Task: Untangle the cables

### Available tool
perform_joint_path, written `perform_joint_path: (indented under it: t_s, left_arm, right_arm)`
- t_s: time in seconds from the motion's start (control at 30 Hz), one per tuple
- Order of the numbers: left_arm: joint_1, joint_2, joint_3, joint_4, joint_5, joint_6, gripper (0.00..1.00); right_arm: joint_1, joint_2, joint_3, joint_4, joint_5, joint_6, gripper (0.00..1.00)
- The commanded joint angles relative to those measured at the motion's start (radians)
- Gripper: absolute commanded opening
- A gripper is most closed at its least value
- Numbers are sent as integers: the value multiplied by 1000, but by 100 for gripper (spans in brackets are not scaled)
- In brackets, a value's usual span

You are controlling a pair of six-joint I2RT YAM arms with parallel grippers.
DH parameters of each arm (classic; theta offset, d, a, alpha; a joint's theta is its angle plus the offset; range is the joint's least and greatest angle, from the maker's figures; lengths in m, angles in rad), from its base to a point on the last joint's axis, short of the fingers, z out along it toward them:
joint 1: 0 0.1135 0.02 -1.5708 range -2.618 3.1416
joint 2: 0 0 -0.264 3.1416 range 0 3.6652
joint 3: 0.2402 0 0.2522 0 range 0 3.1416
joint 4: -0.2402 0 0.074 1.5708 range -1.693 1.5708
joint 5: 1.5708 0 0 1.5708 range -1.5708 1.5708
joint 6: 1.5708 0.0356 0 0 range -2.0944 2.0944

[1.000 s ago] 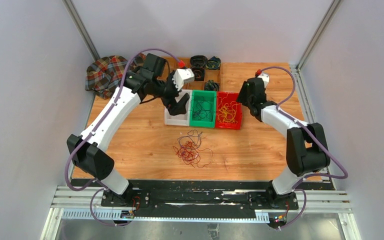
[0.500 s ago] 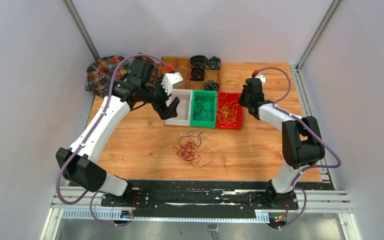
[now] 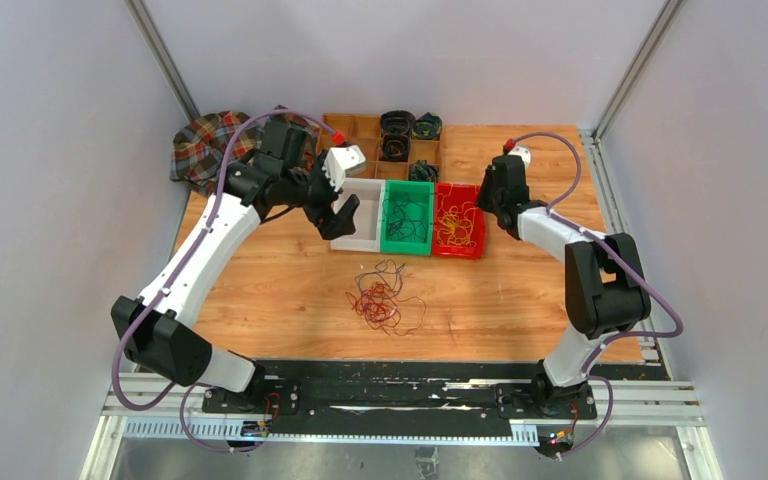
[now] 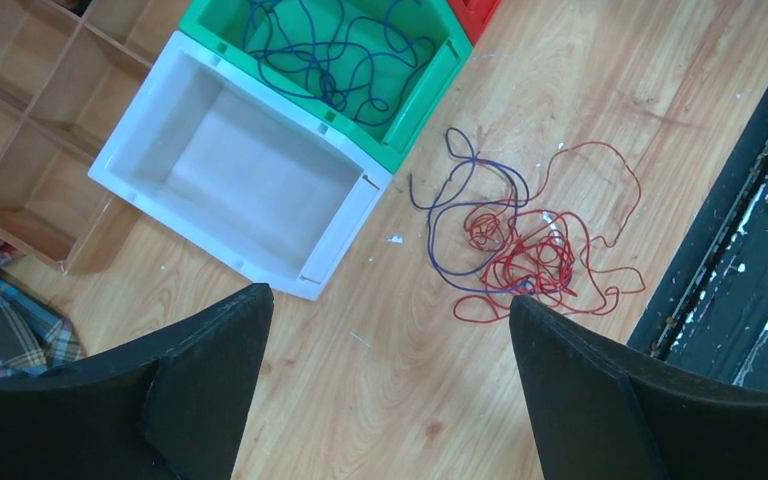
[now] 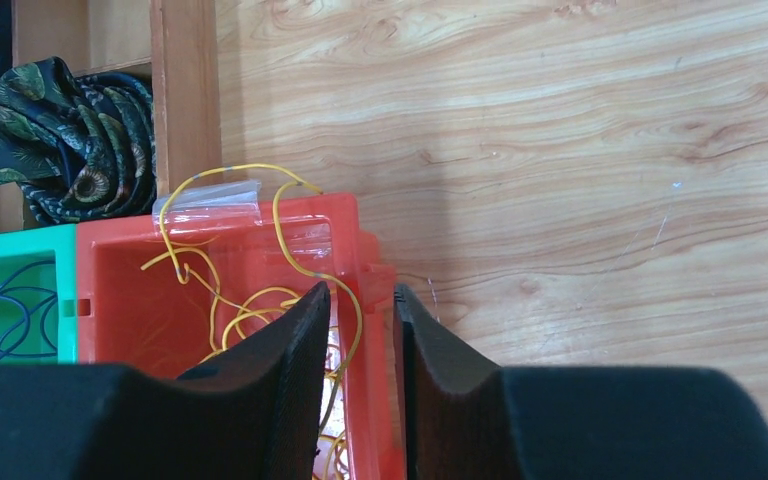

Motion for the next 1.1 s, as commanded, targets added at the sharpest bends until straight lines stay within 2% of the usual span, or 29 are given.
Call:
perform_joint_path:
  t_s: [0.0,0.23,0.47,0.8,1.07]
  left_arm:
    - [8,-34,-23,30,16,-8,92]
    - [8,-38,-37,39,20,-11,92]
    - [10,-44,-58,58,26,-21,92]
    - [17,-56,-74,68,25,-23,92]
    - [23,-61,-76,75,30,-27,92]
  right_arm:
    - [-17,-36,-3,25,27,-32,27]
    - [-16,-41,-5,28,31,-39,19]
    - [-15,-52,-2,16,44,-56,1]
    - [-13,-31,5,8,9,-37,1]
    - [33,-25,-4,5,23,-49,1]
